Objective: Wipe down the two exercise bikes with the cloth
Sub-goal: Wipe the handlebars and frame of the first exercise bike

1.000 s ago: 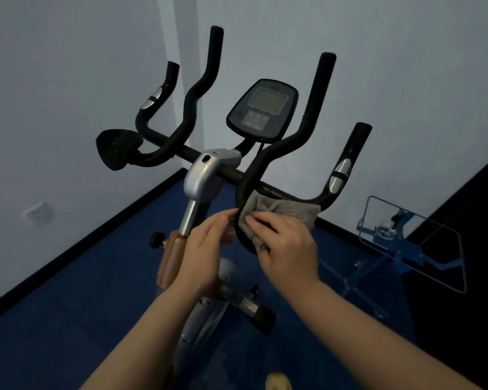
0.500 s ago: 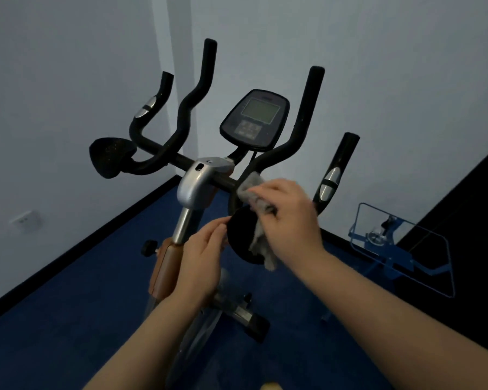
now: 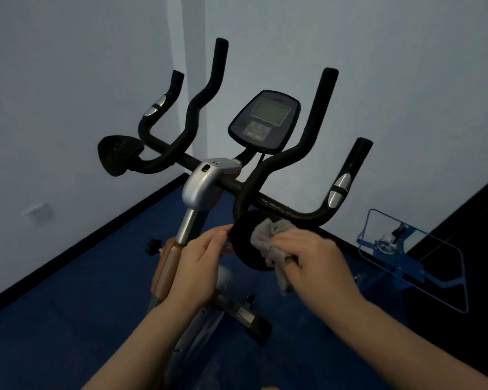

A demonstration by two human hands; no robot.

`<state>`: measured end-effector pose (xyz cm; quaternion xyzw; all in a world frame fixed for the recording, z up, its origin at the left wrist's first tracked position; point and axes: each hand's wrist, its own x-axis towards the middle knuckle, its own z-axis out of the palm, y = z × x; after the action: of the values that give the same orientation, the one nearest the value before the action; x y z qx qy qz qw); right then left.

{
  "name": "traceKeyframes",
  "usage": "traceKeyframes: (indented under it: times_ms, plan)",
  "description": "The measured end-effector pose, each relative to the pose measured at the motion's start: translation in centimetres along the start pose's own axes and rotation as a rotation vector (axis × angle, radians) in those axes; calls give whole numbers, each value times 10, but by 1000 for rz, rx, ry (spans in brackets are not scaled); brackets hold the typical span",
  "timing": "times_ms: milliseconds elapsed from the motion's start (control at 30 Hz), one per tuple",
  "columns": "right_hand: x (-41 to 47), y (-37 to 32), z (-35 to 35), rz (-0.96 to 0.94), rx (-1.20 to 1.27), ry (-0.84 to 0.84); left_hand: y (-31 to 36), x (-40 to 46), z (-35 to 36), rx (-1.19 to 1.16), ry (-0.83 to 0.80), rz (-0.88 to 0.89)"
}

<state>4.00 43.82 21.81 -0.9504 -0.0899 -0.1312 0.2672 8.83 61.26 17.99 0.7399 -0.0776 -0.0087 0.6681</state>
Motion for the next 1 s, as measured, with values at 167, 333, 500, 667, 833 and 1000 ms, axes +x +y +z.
traceKeyframes:
  times_ms: [167, 333, 500, 667, 833, 1000]
  plan:
    - [20, -15, 44, -24, -94, 222, -14, -3, 1, -46, 15, -40]
    - [4, 3, 44, -351, -337, 46, -9, -3, 5, -63, 20, 1]
    - [16, 18, 1, -413, -376, -55, -1, 4, 8, -20, 23, 65]
    - [28, 27, 9, -16, -88, 134, -6, 0, 26, -34, 112, 80]
    - [-6, 22, 1, 118, 109, 145, -4, 18, 35, 117, 189, 198]
    - [23, 33, -39, 229, 291, 289, 4, 51, 56, 281, 206, 271]
